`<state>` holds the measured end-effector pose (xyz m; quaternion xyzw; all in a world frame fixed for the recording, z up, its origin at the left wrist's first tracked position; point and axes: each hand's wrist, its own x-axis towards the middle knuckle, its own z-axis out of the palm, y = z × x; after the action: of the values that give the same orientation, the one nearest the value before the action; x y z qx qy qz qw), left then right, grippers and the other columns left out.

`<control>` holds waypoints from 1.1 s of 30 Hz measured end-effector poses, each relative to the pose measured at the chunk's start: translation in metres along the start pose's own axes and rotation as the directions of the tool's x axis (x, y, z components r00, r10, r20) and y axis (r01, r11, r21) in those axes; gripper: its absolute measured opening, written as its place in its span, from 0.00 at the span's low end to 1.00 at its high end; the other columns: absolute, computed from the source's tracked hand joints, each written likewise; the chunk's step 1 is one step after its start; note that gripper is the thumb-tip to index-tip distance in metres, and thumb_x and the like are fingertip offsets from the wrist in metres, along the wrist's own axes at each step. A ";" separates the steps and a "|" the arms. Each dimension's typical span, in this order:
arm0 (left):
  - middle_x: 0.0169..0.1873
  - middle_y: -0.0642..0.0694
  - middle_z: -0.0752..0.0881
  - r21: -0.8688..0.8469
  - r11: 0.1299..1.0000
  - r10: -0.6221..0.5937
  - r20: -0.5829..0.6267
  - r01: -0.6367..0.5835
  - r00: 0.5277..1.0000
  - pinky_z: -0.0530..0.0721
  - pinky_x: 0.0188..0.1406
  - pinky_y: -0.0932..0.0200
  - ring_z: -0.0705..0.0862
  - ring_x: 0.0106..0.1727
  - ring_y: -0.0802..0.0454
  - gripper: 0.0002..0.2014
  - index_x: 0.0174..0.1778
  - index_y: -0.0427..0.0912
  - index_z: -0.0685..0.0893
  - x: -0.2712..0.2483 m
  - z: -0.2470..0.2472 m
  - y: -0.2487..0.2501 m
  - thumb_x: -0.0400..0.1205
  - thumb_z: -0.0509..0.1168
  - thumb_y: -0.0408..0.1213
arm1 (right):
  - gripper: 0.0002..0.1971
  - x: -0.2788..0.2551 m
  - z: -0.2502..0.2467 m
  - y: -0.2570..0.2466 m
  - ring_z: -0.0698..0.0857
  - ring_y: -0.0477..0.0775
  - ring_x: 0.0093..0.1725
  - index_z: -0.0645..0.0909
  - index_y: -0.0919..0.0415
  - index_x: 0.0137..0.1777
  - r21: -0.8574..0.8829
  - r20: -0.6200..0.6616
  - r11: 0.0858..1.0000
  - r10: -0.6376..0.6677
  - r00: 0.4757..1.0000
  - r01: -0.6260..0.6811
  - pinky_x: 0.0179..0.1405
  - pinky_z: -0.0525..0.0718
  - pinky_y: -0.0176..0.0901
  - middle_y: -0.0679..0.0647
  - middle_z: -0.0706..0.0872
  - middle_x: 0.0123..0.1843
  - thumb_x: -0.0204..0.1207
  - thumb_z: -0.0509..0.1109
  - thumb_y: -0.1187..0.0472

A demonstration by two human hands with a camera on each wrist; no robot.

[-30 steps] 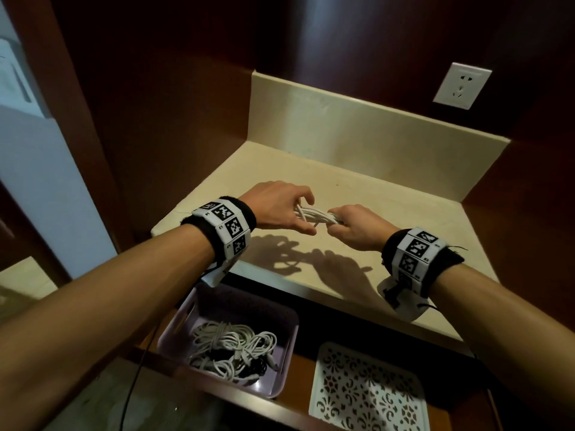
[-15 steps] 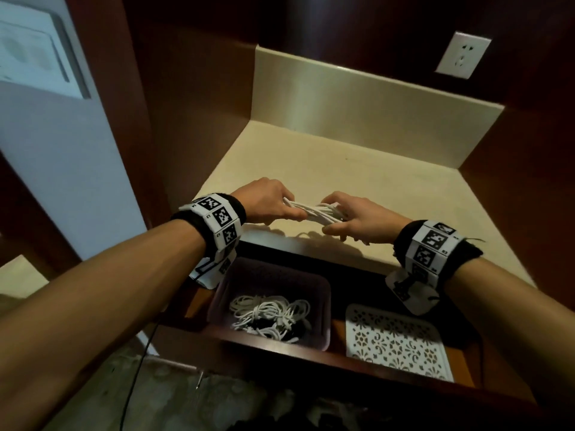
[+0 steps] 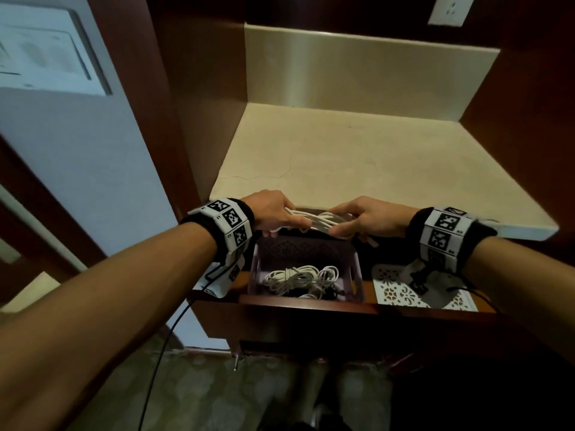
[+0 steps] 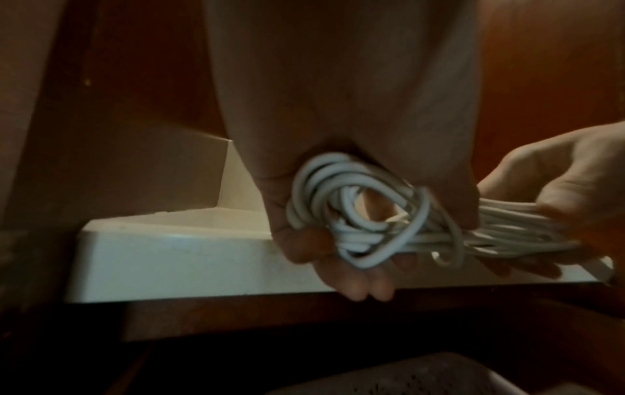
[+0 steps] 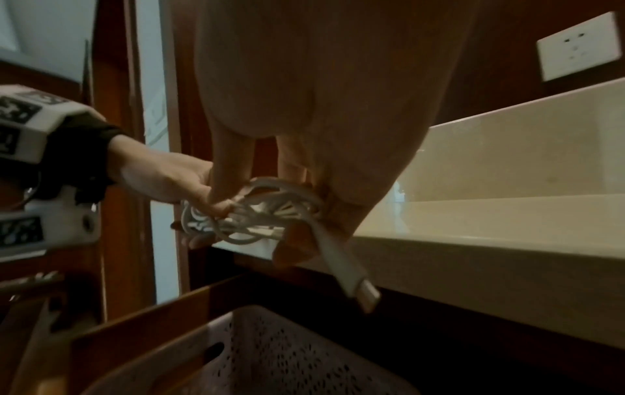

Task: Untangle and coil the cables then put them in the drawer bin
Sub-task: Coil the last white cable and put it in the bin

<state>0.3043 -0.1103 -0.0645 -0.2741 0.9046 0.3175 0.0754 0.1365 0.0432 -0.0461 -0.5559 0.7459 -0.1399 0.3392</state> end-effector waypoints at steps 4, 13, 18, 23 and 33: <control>0.26 0.46 0.84 0.057 0.998 -0.021 0.075 0.017 0.997 0.79 0.29 0.62 0.83 0.26 0.52 0.19 0.39 0.51 0.88 0.002 0.010 0.000 0.73 0.69 0.65 | 0.16 0.001 0.008 -0.001 0.81 0.41 0.39 0.85 0.51 0.65 -0.134 0.056 0.991 0.009 0.998 -0.001 0.45 0.78 0.38 0.50 0.88 0.44 0.78 0.73 0.53; 0.47 0.45 0.89 0.177 0.984 -0.022 0.034 0.016 0.999 0.82 0.48 0.55 0.84 0.47 0.50 0.28 0.50 0.46 0.87 0.010 0.018 -0.003 0.75 0.64 0.68 | 0.13 0.006 0.013 0.022 0.82 0.45 0.37 0.88 0.60 0.57 -0.106 0.031 0.992 0.066 0.997 -0.063 0.44 0.81 0.41 0.55 0.90 0.46 0.77 0.74 0.54; 0.45 0.44 0.89 0.143 0.987 -0.083 0.015 0.080 0.996 0.83 0.39 0.57 0.85 0.39 0.50 0.27 0.56 0.44 0.86 0.013 0.016 0.005 0.78 0.64 0.65 | 0.11 0.020 0.022 0.035 0.83 0.50 0.38 0.88 0.66 0.50 -0.158 0.068 0.982 0.119 0.990 -0.107 0.44 0.87 0.48 0.53 0.87 0.40 0.76 0.75 0.56; 0.43 0.46 0.90 0.091 0.983 -0.161 0.033 0.157 0.986 0.85 0.38 0.60 0.89 0.42 0.49 0.23 0.59 0.46 0.84 0.011 0.014 0.006 0.80 0.63 0.62 | 0.14 0.040 0.030 0.036 0.81 0.51 0.40 0.87 0.68 0.51 -0.270 0.115 0.958 0.129 0.985 -0.094 0.40 0.80 0.41 0.55 0.85 0.41 0.79 0.72 0.55; 0.41 0.44 0.90 0.048 0.968 -0.247 0.070 0.244 0.966 0.79 0.31 0.61 0.90 0.43 0.44 0.19 0.53 0.44 0.85 0.004 0.005 -0.001 0.83 0.62 0.57 | 0.12 0.069 0.063 0.028 0.82 0.52 0.44 0.85 0.67 0.53 -0.326 0.214 0.943 0.136 0.967 -0.061 0.42 0.79 0.42 0.57 0.87 0.45 0.81 0.68 0.57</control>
<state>0.3018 -0.1095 -0.0703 -0.3704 0.8661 0.2983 0.1536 0.1471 -0.0007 -0.1334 -0.5774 0.7407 0.0653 0.3373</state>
